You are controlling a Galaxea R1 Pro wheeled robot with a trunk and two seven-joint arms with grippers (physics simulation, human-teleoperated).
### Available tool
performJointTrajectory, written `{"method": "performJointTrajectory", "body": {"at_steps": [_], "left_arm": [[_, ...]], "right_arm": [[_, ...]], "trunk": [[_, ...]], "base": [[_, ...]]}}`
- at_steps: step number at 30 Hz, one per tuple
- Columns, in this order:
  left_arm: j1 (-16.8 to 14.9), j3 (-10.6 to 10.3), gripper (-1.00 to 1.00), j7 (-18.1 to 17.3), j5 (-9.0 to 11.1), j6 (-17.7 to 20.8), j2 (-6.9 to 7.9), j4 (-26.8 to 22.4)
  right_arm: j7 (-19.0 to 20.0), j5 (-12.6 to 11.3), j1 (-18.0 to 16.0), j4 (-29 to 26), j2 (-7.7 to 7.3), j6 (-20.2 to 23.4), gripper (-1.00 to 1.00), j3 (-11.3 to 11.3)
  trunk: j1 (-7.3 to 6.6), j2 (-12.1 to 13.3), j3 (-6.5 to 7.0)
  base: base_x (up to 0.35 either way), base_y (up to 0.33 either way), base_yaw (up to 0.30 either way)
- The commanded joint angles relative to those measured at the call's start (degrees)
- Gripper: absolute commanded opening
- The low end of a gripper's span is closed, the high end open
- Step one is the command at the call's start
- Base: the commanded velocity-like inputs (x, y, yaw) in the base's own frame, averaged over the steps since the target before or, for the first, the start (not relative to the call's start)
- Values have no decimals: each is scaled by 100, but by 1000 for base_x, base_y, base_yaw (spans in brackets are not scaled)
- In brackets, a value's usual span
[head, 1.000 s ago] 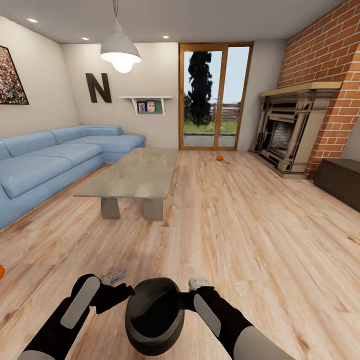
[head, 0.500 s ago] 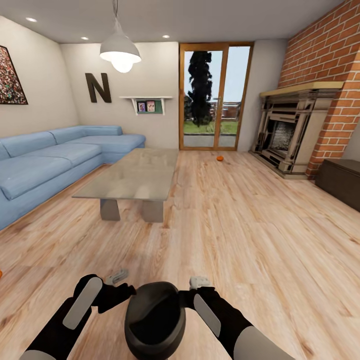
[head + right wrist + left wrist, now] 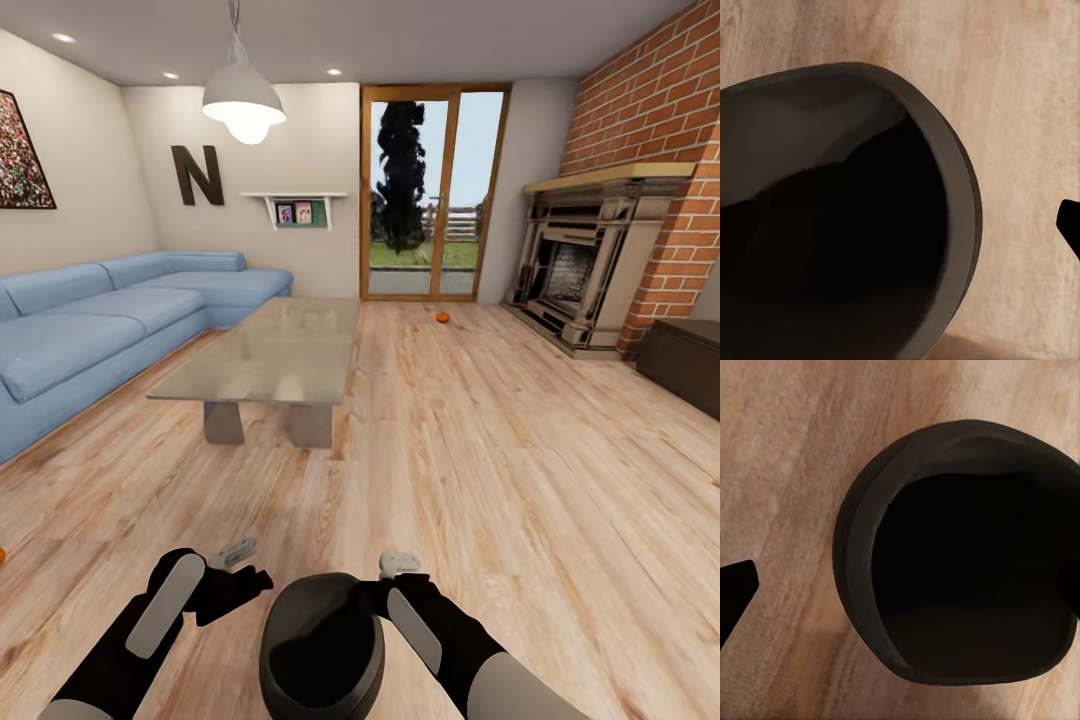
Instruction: Place each of the two pumpkins and all three candles from the living room inside a cabinet in the living room (use any cabinet), then make sure every cabinet is closed, and position the cauldron so it is next to a table in the living room.
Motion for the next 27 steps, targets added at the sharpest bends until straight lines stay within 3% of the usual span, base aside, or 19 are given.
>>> {"method": "performJointTrajectory", "body": {"at_steps": [1, 10, 27], "left_arm": [[-4, -15, 100, 60, 57, -2, 4, -6], [-4, -15, 100, 60, 56, -2, -3, -6], [-4, -15, 100, 60, 54, -10, 3, 26]], "right_arm": [[-53, -52, -4, -6, 0, 11, 100, 16], [-53, -50, -4, -6, 0, 11, 100, 16], [-53, -9, -4, -20, 0, 11, 100, 33]], "trunk": [[-1, -3, -6], [-1, -3, -6], [43, -25, -383]], "base": [[10, 10, 0], [2, 2, 0], [0, 0, 0]]}}
